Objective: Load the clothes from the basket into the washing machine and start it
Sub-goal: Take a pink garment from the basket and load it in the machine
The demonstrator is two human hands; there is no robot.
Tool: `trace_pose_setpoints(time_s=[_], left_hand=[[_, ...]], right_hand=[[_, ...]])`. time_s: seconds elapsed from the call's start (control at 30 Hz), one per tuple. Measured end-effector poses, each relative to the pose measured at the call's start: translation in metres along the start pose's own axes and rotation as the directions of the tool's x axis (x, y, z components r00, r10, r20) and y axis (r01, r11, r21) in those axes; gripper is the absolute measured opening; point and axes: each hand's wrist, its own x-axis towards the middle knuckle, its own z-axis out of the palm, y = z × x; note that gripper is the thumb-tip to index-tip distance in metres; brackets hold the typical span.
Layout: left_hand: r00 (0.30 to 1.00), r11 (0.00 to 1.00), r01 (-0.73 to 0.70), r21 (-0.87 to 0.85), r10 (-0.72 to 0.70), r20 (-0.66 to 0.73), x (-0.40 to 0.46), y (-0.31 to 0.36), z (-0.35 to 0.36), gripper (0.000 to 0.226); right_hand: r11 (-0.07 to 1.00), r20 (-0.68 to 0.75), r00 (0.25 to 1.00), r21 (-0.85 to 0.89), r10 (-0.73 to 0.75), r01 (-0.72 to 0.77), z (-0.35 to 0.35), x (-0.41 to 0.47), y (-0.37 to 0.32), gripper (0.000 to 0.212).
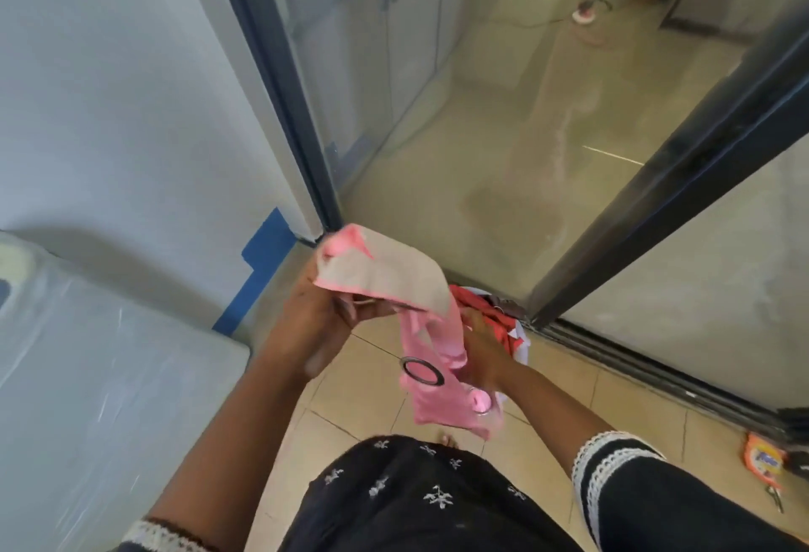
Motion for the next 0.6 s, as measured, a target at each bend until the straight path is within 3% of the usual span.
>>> trace_pose_setpoints(time_s=[0.07,0.13,0.27,0.33,0.43,0.53,0.6], left_hand=[[0.993,0.998,-0.041,-0.042,0.036,-0.117,-0.002,0.014,-0.032,0.040],[0.975,0.999,-0.049,0.010,0.050,-0.217,-0.004,0.023,-0.063,0.028],[0.866,0.968,0.141,0.207,-0.020,-0.500,-0.007,0.020,-0.135,0.026],[0.814,0.930,0.280,0.239,-0.098,-0.573,-0.008,0.006,-0.162,0.028],[0.849,0.870,0.381,0.314,-0.195,-0.491,-0.006,-0.016,-0.166,0.059],[0.957,0.846,0.285,0.450,-0.225,-0.182,-0.003,-0.033,-0.135,0.061],[0.952,0.824,0.250,0.508,-0.304,0.024,0.002,-0.052,-0.110,0.078]], right_hand=[[0.989,-0.051,0.999,0.148,0.002,0.006,0.005,0.004,-0.023,0.050],[0.974,-0.093,0.995,0.226,0.021,0.001,0.007,0.004,-0.041,0.026],[0.962,-0.088,0.988,0.254,0.124,-0.098,-0.003,0.005,-0.063,0.039],[0.960,-0.132,0.982,0.263,0.138,-0.099,-0.011,0.009,-0.072,0.050],[0.938,-0.262,0.939,0.318,0.225,-0.137,-0.027,0.015,-0.088,0.040],[0.903,-0.392,0.882,0.421,0.260,-0.079,-0.039,0.015,-0.114,0.033],[0.895,-0.465,0.850,0.446,0.248,-0.017,-0.046,0.010,-0.138,0.030]])
